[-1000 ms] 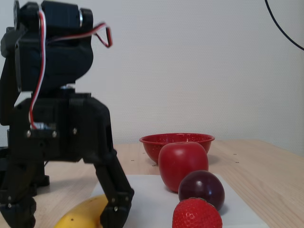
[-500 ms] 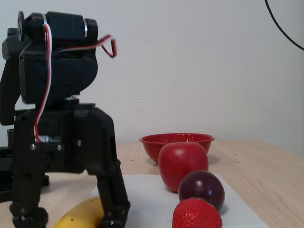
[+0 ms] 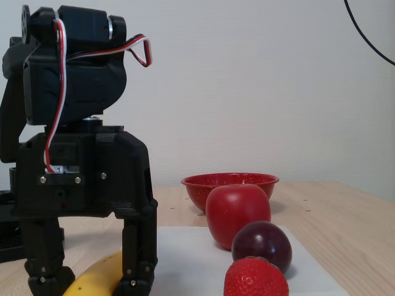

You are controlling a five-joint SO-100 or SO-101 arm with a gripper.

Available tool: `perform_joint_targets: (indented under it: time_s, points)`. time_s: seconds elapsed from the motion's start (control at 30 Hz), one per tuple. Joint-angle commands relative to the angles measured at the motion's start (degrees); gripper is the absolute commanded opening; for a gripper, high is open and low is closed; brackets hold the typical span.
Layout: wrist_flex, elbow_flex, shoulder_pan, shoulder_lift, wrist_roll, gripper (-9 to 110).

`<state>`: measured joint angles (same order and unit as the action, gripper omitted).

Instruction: Grasp the banana and put it in the red bowl.

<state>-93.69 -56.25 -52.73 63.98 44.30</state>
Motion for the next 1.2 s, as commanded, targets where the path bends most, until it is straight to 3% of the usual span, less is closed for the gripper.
perform_joint_targets:
  time_s: [0.0,0.67,1.17]
  points:
    - [-2.6,8.6,0.5,3.5,-1.0,0]
    - [-15.5,16.9,4.6,16.1,-1.7,0]
    - [-15.5,12.4,19.0,31.3,-8.1,0]
